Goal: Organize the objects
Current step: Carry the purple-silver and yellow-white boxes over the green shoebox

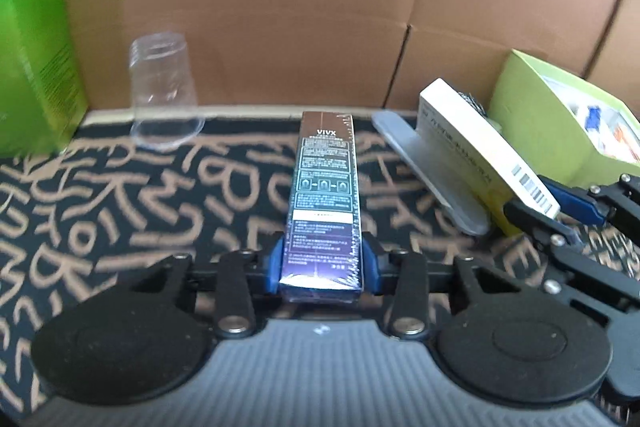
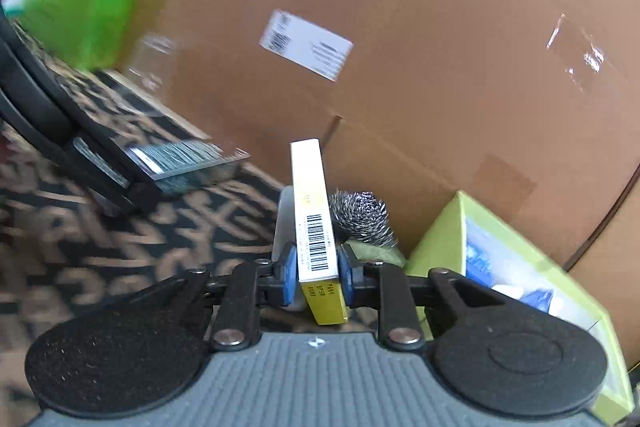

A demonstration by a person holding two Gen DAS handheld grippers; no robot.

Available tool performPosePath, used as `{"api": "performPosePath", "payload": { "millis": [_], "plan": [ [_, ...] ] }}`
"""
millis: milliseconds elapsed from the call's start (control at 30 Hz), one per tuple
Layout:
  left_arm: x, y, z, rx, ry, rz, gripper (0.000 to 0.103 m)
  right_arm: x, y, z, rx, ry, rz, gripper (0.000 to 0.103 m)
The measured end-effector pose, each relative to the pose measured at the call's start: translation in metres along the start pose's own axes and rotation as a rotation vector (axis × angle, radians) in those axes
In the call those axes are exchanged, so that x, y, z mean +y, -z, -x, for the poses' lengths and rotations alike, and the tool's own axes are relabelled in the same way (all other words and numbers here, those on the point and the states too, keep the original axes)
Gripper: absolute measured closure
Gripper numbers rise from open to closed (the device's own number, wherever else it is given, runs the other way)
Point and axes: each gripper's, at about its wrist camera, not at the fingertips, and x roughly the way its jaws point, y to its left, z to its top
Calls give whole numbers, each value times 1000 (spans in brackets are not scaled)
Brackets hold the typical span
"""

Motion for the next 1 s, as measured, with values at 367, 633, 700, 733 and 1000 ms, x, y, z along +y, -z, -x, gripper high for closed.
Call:
{"api": "performPosePath", "payload": {
  "millis": [367,633,700,733,1000],
  "plan": [
    [15,21,28,-11,-51,-2,56,-4,23,63,-40,-373,-215,25],
    [7,1,1,4,-97,-39,46,-2,21,18,18,-430,-200,18],
    [6,-4,-6,10,-98,-51,49,2,24,9,56,-418,-199,18],
    [4,-6,-7,12,-89,-64,60,2,26,6,67,-420,-213,20],
    [-5,-7,-13,10,-108,-98,58,4,27,16,67,-443,-230,27]
  ]
}}
